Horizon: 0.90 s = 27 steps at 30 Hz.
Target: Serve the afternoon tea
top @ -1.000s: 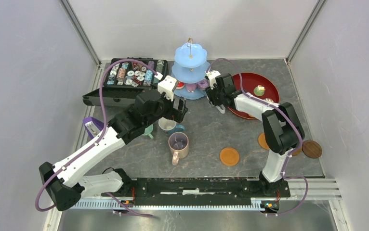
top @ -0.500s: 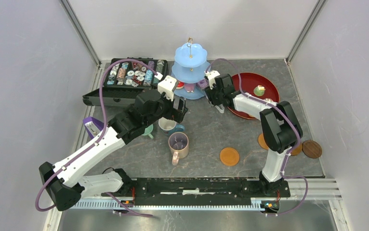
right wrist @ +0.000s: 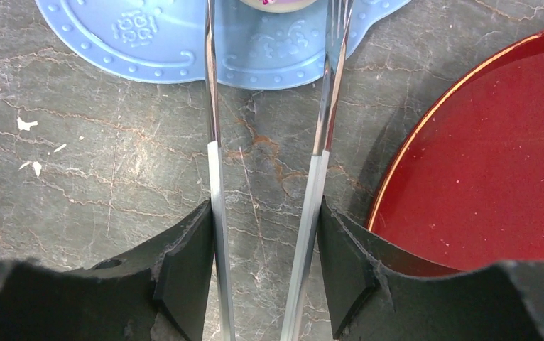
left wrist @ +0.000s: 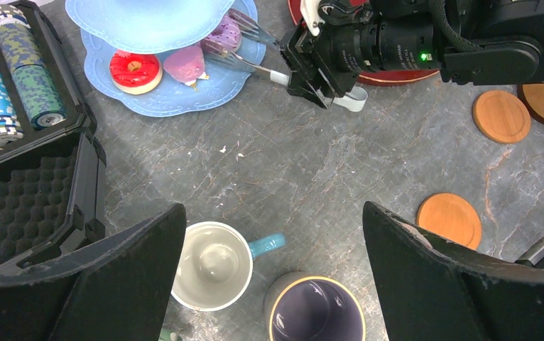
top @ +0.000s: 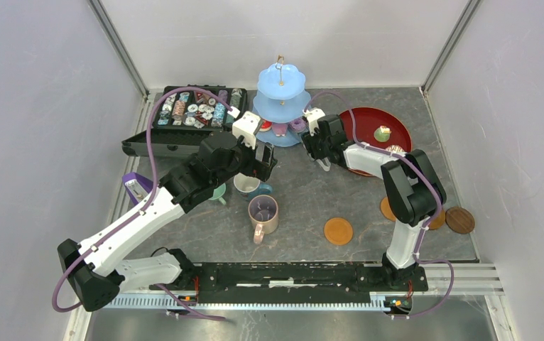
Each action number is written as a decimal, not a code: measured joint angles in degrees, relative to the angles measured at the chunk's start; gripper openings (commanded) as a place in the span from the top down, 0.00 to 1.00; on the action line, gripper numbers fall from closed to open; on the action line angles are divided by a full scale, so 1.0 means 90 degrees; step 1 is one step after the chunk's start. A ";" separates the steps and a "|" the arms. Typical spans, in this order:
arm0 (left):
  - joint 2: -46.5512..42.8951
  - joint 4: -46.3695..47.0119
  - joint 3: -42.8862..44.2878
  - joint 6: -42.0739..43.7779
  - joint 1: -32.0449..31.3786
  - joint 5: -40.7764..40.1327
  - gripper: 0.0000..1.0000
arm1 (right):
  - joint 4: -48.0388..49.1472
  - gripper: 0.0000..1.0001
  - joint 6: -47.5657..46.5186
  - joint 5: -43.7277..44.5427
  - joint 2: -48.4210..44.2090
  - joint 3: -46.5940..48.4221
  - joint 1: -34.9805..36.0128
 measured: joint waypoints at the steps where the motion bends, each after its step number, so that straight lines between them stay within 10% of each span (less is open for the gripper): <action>1: 0.0000 0.0000 0.0000 0.0000 0.0000 0.0000 0.00 | 0.0032 0.42 0.0002 0.0000 0.0000 -0.0027 0.0000; 27: 0.0000 0.0000 0.0000 0.0000 0.0000 0.0017 0.00 | 0.0478 0.41 0.0058 0.0010 -0.0675 -0.0962 0.0032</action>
